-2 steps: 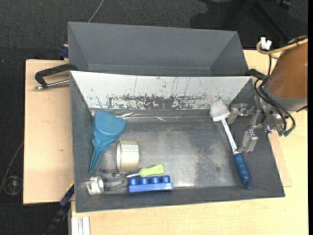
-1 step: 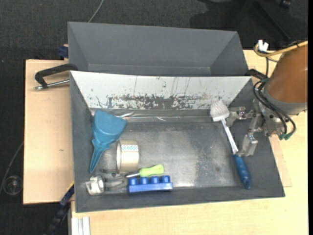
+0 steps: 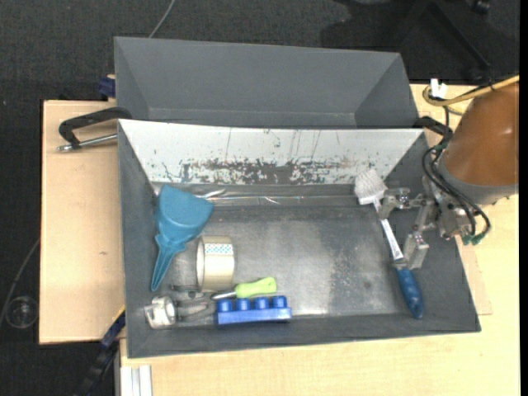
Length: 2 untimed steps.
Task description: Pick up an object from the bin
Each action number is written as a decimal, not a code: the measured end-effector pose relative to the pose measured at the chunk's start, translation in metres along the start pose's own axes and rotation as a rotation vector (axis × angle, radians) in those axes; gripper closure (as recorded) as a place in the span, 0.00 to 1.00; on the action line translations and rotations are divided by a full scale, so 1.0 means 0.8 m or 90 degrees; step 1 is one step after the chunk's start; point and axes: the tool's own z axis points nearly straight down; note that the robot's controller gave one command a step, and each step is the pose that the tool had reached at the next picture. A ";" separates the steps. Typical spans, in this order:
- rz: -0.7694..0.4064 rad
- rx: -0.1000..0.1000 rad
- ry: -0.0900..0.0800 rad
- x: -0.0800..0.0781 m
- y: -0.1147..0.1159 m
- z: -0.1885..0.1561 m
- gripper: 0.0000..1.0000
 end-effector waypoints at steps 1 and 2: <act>-0.002 -0.002 0.006 0.003 -0.001 0.045 0.00; -0.269 -0.001 -0.001 -0.004 0.042 0.066 1.00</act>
Offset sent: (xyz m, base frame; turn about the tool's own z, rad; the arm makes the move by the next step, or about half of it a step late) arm 0.0001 0.0318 -0.0530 -0.4217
